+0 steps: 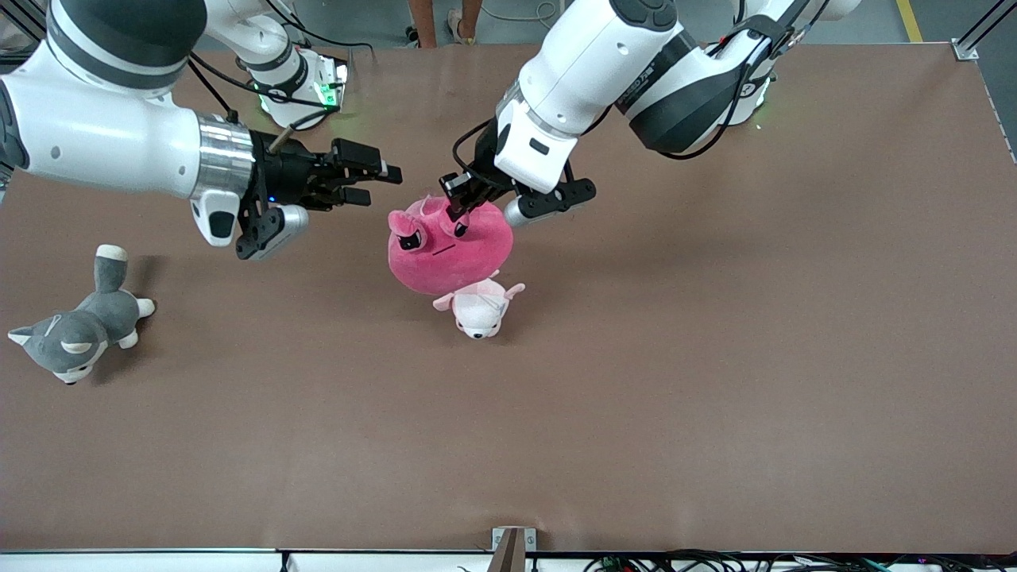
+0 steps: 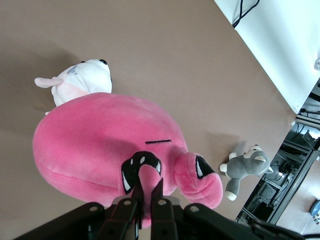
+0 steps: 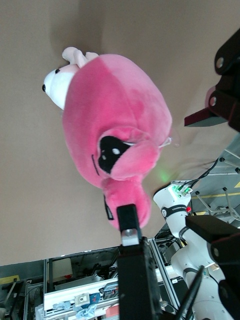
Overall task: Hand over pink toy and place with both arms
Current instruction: 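Close the right gripper on the pink toy beside the left gripper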
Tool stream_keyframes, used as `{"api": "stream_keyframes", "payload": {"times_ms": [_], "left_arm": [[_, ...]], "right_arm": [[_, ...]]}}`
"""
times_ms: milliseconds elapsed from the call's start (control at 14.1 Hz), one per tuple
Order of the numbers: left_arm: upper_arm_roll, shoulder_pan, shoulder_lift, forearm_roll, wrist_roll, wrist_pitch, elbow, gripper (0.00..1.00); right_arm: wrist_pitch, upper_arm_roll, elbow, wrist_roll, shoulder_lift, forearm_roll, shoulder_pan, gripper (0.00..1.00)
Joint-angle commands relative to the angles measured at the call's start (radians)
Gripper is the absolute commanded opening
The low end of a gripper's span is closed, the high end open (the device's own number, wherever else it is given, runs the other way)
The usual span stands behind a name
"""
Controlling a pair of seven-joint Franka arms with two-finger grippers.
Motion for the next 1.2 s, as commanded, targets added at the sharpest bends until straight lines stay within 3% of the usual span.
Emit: {"api": "stream_keyframes", "payload": {"times_ms": [0,354,1132], "left_arm": [[0.007,-0.019,0.010,-0.001,-0.019,0.001,0.032,0.00],[0.007,-0.023,0.015,0.004,-0.019,0.001,0.028,0.00],[0.007,-0.023,0.025,0.004,-0.019,0.001,0.028,0.00]], "right_arm": [[0.048,-0.010,-0.003,0.009,0.010,-0.005,0.040,0.79],[0.078,-0.010,-0.003,0.006,0.036,-0.065,0.044,0.78],[0.108,-0.010,-0.002,0.001,0.046,-0.065,0.061,0.68]]}}
